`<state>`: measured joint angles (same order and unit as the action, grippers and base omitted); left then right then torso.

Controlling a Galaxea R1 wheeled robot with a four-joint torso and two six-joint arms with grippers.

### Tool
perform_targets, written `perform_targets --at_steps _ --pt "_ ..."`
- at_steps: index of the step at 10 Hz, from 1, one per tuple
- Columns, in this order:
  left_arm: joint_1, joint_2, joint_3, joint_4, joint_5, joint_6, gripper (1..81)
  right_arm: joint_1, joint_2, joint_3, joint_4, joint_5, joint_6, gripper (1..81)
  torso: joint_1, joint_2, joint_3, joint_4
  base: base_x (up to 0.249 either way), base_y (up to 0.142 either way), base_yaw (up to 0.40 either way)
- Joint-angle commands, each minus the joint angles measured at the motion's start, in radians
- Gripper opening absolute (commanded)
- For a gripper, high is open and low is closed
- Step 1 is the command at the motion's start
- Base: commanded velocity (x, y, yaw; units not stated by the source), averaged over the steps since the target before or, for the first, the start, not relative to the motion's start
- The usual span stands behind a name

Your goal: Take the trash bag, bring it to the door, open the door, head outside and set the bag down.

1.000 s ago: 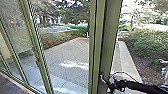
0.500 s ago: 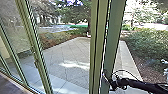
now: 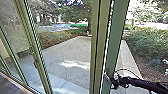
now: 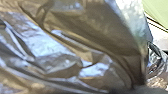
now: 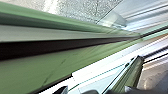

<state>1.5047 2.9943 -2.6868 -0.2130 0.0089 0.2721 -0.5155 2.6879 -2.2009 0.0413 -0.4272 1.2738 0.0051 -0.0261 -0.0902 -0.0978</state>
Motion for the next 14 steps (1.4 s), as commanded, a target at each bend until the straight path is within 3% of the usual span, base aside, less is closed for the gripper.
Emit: perform_targets --at_steps 1,3,6,8,11,14 --pt "-0.034 -0.009 0.001 -0.016 0.069 0.004 1.0 0.162 -0.006 0.03 -0.012 -0.054 -0.005 81.1 0.0 0.0 0.0 0.0 0.0 0.0 0.0" --pt "-0.034 -0.009 0.001 -0.017 0.069 0.004 1.0 0.191 -0.015 0.027 -0.032 -0.07 -0.016 81.1 0.001 0.001 -0.001 0.0 0.0 0.0 0.0" --pt "-0.034 -0.013 0.001 -0.019 0.069 0.002 1.0 0.248 -0.076 0.04 -0.118 -0.119 -0.025 81.1 0.001 0.001 -0.002 0.0 0.0 0.0 0.0" --pt "-0.034 -0.014 0.002 -0.023 0.071 0.002 1.0 0.268 -0.093 0.058 -0.227 -0.183 -0.031 81.1 0.002 0.001 -0.002 0.0 0.0 0.0 0.0" --pt "-0.033 -0.014 0.004 -0.023 0.072 0.002 1.0 0.289 -0.113 0.057 -0.326 -0.264 -0.111 81.1 0.002 0.002 -0.002 0.001 0.0 0.0 0.0" --pt "-0.031 -0.014 0.004 -0.025 0.072 0.002 1.0 0.334 -0.167 0.096 -0.449 -0.341 -0.117 81.1 0.003 0.003 -0.003 0.001 0.0 0.0 0.0"
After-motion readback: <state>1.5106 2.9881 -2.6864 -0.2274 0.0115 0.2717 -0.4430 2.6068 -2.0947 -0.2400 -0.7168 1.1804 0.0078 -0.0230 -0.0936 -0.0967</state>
